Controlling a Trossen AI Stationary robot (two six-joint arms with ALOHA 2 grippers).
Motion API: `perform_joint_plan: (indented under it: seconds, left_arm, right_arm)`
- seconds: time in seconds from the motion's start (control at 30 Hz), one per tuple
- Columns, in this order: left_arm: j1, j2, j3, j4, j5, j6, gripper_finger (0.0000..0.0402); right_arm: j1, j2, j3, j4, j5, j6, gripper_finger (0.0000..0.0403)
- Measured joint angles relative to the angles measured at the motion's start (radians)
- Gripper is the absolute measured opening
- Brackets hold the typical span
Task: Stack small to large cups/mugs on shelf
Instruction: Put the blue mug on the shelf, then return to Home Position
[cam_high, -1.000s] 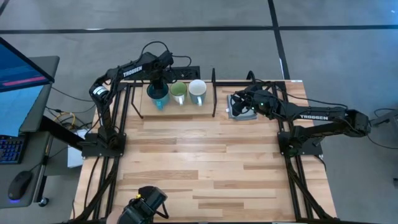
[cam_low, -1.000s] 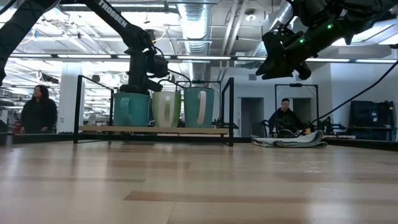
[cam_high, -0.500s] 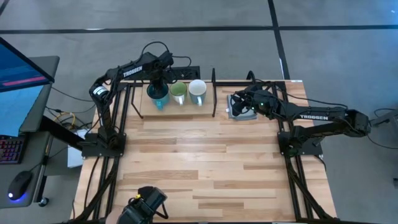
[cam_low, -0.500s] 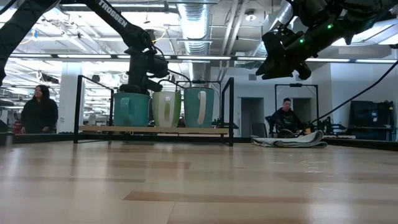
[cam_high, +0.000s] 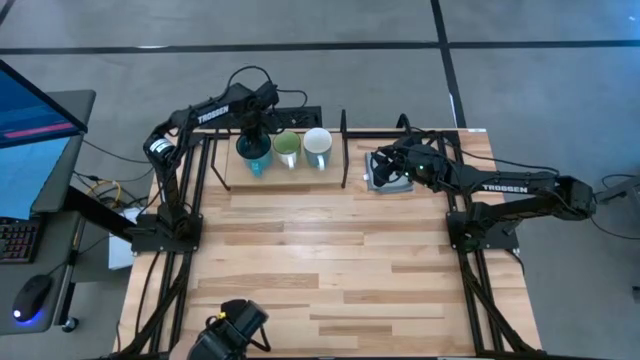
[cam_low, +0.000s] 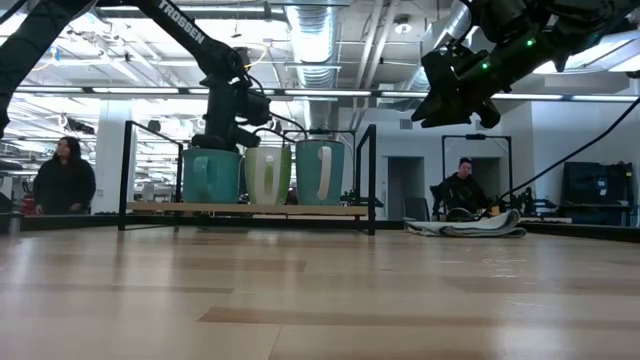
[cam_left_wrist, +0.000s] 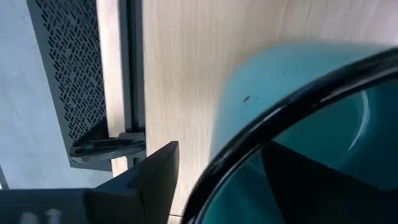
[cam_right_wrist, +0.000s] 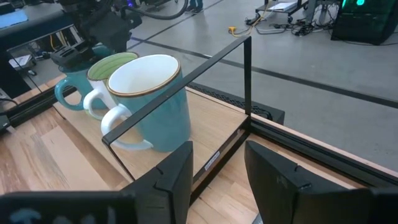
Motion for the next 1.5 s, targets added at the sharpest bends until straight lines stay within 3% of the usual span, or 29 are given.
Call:
perform_joint_plan:
  seconds: [0.23,0.6,0.7,0.8,0.93,1.03,1.3,1.5]
  left_arm:
    - [0.0,0.0,0.104,-0.052,0.055,-0.029,0.0246]
    - [0.006,0.0,0.306,-0.312,0.075,-0.103,0.0248]
    - [0.009,0.0,0.355,-0.357,0.143,-0.15,0.0248]
    - [0.015,-0.024,0.383,-0.352,0.292,-0.164,0.0248]
    - [0.015,-0.088,0.404,-0.3,0.487,-0.165,0.0248]
    - [0.015,-0.156,0.404,-0.271,0.57,-0.165,0.0248]
    - [0.015,-0.364,0.384,-0.208,0.636,-0.198,0.0248]
    - [0.015,-0.562,0.228,-0.108,0.691,-0.227,0.0248]
  right_arm:
    - [0.0,0.0,0.0,0.0,0.0,0.0,0.0166]
    - [0.0,0.0,0.0,0.0,0.0,0.0,0.0166]
    - [0.0,0.0,0.0,0.0,0.0,0.0,0.0166]
    - [0.0,0.0,0.0,0.0,0.0,0.0,0.0166]
    - [0.0,0.0,0.0,0.0,0.0,-0.001,0.0166]
    - [0.0,-0.001,0.0,0.0,0.0,-0.001,0.0166]
    - [0.0,-0.002,0.0,0.07,0.0,-0.058,0.0166]
    - [0.0,-0.018,0.0,0.2,0.0,-0.156,0.0166]
